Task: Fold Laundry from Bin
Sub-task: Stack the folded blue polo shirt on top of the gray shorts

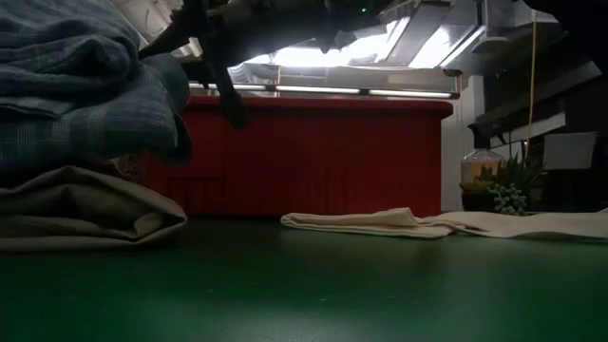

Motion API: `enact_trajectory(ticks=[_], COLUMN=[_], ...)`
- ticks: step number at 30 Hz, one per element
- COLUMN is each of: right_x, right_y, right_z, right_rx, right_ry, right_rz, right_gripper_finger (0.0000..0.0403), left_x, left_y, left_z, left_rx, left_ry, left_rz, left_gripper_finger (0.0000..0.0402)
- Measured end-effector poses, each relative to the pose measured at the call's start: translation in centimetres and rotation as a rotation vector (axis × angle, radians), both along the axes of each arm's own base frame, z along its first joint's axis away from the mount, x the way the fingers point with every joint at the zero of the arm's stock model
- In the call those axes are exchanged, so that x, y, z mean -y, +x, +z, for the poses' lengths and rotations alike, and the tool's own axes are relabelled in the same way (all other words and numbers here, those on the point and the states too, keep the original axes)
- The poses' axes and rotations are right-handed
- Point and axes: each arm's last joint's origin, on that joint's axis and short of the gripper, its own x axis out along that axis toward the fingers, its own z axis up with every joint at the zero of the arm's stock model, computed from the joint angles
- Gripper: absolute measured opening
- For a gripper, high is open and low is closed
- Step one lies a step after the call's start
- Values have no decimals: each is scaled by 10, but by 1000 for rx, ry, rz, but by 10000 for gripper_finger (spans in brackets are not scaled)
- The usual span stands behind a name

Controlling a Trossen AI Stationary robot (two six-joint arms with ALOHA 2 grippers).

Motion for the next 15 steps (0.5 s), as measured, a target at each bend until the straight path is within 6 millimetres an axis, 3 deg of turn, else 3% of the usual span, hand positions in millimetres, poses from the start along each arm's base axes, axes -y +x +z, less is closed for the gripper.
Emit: enact_trajectory(ticks=[8,15], right_x=[0,0], right_y=[0,0], right_z=[0,0], right_rx=[2,4], right_ry=[-18,-18], right_rz=[7,7], right_gripper_finger=[21,24], left_x=[0,4], left_y=[0,-2], left_z=[0,3], left_rx=[-12,-65], left_ry=[-11,-78], left_rz=[8,11], left_gripper_finger=[125,131])
